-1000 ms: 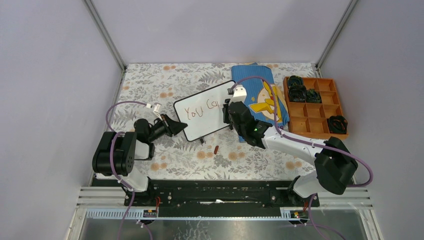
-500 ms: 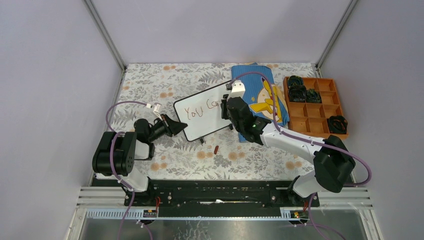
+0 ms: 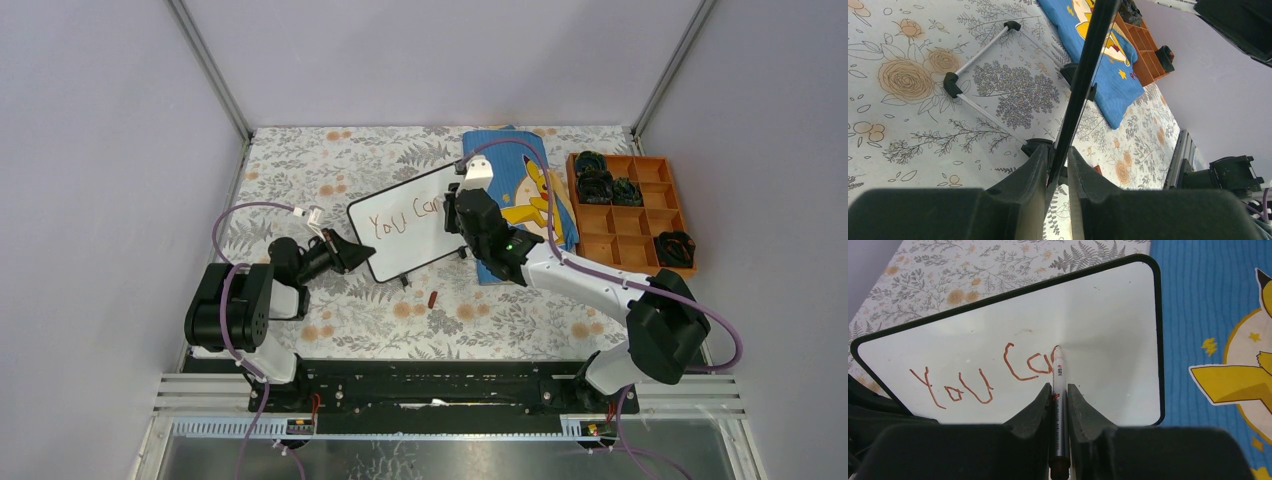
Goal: Write a sentence on the whiteboard
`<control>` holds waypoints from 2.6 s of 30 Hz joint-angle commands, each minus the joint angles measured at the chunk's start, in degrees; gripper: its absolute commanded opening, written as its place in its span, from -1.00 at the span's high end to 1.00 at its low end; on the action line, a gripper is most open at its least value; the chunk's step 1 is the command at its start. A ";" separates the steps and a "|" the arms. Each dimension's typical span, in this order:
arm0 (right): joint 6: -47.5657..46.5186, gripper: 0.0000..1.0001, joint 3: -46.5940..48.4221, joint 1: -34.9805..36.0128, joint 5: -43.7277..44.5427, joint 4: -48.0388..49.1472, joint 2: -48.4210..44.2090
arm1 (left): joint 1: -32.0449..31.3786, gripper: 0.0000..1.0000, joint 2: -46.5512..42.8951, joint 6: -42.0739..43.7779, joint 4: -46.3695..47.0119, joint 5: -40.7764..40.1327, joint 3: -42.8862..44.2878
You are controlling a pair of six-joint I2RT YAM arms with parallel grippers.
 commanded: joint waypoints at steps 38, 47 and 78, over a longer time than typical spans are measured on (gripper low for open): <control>2.57 1.00 -5.62 -0.96 -1.70 0.25 -11.13 | -0.20 0.48 1.04 2.25 -2.98 -1.94 0.66; -4.26 1.00 -13.36 10.93 0.58 8.36 -16.79 | -0.21 0.48 1.04 2.27 -3.08 -1.93 0.66; -6.14 1.00 -8.56 20.45 7.61 20.09 3.86 | -0.20 0.49 1.21 2.39 -3.69 -2.02 0.92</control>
